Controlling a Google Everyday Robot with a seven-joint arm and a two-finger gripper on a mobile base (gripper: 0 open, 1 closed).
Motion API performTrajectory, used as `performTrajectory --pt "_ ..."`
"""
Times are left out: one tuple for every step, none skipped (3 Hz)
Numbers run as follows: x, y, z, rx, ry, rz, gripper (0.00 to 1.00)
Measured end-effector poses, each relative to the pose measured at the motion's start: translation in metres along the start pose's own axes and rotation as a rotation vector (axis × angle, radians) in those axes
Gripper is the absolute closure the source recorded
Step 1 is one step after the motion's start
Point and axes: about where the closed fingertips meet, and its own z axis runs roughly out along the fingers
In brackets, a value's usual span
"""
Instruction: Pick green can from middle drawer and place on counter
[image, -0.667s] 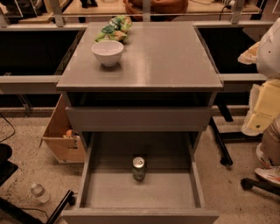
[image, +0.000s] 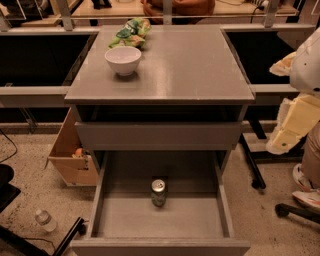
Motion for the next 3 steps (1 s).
performTrajectory --pt "-0.008 0.013 0.086 -0.091 -0.239 0.144 0.0" --pt "-0.022 0.044 0.15 -0.167 -0.413 0.24 0.0" --pt "-0.039 0.07 0.193 -0.162 -0.576 0.266 0.0"
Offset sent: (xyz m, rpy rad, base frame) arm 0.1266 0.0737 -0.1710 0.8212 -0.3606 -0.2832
